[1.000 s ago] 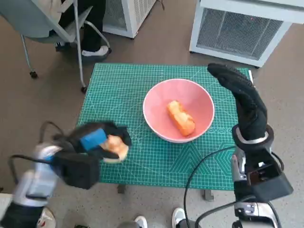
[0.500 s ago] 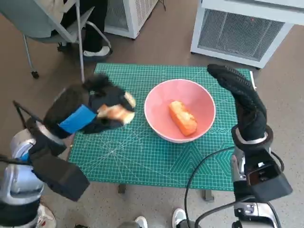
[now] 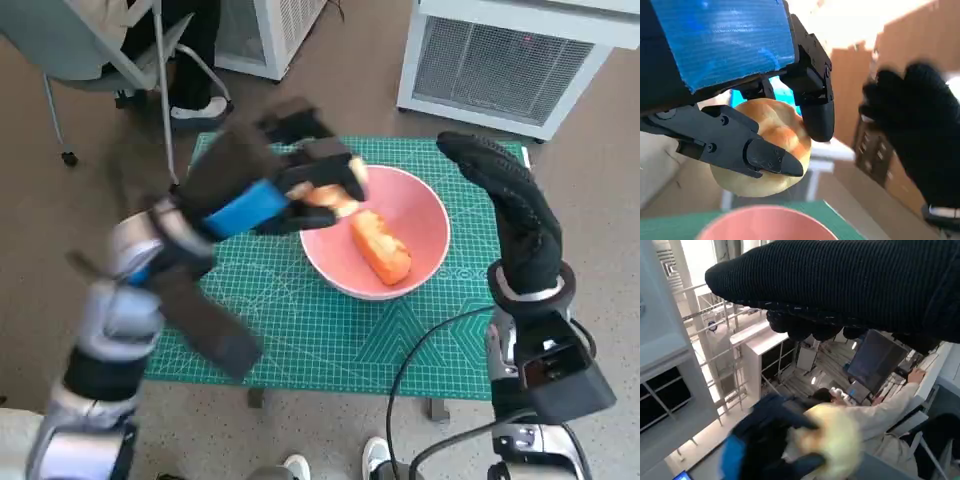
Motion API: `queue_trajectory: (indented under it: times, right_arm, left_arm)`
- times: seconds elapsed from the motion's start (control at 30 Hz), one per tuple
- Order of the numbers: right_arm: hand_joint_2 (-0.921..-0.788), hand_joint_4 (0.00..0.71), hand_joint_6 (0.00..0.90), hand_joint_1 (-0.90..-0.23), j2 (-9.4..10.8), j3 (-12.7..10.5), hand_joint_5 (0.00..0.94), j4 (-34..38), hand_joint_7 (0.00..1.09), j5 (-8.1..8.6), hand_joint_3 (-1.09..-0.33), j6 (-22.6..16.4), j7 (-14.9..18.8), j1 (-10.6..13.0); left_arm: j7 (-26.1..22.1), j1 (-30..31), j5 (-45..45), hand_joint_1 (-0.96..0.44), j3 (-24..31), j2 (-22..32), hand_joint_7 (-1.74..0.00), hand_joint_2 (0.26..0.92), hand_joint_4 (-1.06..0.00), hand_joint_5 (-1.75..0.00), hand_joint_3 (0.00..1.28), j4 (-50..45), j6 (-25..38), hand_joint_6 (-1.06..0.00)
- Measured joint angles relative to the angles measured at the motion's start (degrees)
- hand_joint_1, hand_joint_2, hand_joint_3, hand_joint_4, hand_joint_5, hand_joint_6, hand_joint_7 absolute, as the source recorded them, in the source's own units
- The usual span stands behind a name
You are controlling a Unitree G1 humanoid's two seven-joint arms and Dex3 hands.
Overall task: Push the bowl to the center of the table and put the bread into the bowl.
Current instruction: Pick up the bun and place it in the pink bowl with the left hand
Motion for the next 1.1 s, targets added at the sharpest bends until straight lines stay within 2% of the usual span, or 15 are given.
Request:
queue_trajectory:
  times: [0.23, 0.33, 0.37, 0.4, 0.43, 0.53, 0.57, 0.63, 0.73, 0.87, 1.1]
  right_arm:
    - [-0.921, 0.259, -0.001, -0.622, 0.07, -0.18, 0.000, -0.37, 0.58, -0.24, -0.820, -0.45, -0.58, 0.08]
    - [-0.921, 0.259, -0.001, -0.622, 0.09, -0.21, 0.000, -0.72, 0.58, -0.28, -0.822, -0.50, -0.80, 0.11]
    - [-0.921, 0.259, -0.001, -0.621, 0.09, -0.26, 0.000, -0.79, 0.58, -0.28, -0.822, -0.51, -0.94, 0.13]
    - [-0.921, 0.260, -0.001, -0.621, 0.08, -0.32, 0.001, -0.84, 0.58, -0.28, -0.823, -0.51, -1.02, 0.14]
    - [-0.921, 0.262, -0.001, -0.620, 0.07, -0.43, 0.002, -0.88, 0.58, -0.28, -0.823, -0.51, -1.10, 0.17]
    - [-0.921, 0.266, -0.001, -0.621, 0.06, -0.74, 0.004, -1.08, 0.58, -0.30, -0.824, -0.49, -1.41, 0.28]
    - [-0.921, 0.266, -0.001, -0.621, 0.06, -0.81, 0.004, -1.18, 0.58, -0.33, -0.824, -0.48, -1.49, 0.33]
    - [-0.921, 0.268, -0.001, -0.623, 0.06, -0.99, 0.005, -1.55, 0.58, -0.45, -0.824, -0.46, -1.79, 0.49]
    - [-0.921, 0.269, -0.001, -0.626, 0.06, -1.22, 0.005, -2.11, 0.58, -0.60, -0.823, -0.44, -2.33, 0.70]
    - [-0.921, 0.270, -0.001, -0.622, 0.05, -1.56, 0.005, -2.55, 0.58, -0.71, -0.822, -0.45, -2.92, 0.77]
    - [-0.921, 0.271, -0.001, -0.608, -0.39, -2.09, 0.005, -2.48, 0.60, -0.34, -0.819, -0.06, -3.10, 0.50]
  left_arm:
    - [3.54, -3.95, 4.18, 0.00, -4.45, -3.72, -1.23, 0.921, -0.58, -1.25, 0.13, 13.84, -2.55, -0.60]
    - [4.55, -5.02, 6.76, 0.00, -6.42, -4.43, -1.31, 0.921, -0.54, -1.26, 0.17, 18.59, -2.73, -0.54]
    - [4.60, -5.16, 7.61, -0.13, -7.06, -4.52, -1.36, 0.921, -0.53, -0.98, 0.21, 19.55, -2.42, -0.51]
    - [4.59, -5.16, 8.39, -0.17, -7.48, -4.58, -1.38, 0.921, -0.56, -0.83, 0.22, 19.98, -1.99, -0.50]
    - [4.56, -5.16, 9.14, -0.26, -8.05, -4.59, -1.43, 0.921, -0.60, -0.48, 0.25, 20.35, -1.37, -0.47]
    - [3.15, -5.14, 10.21, -0.32, -8.96, -4.58, -1.48, 0.921, -0.61, -0.21, 0.29, 20.58, 0.91, -0.43]
    - [2.69, -5.14, 10.38, -0.34, -9.04, -4.56, -1.32, 0.921, -0.61, -0.18, 0.26, 20.54, 1.54, -0.42]
    - [1.30, -5.11, 10.41, -0.39, -9.06, -4.40, -0.70, 0.921, -0.61, -0.08, 0.20, 20.01, 3.01, -0.50]
    - [0.09, -4.82, 10.23, -0.43, -8.93, -3.97, -0.36, 0.921, -0.62, -0.03, 0.17, 18.53, 4.47, -0.59]
    - [0.87, -3.74, 8.75, -0.45, -7.70, -3.74, -0.23, 0.921, -0.62, -0.01, 0.17, 16.56, 4.48, -0.66]
    - [8.61, 0.32, 4.82, -0.50, -2.76, -4.21, -0.15, 0.921, -0.55, 0.00, 0.19, 13.45, 1.30, -0.61]
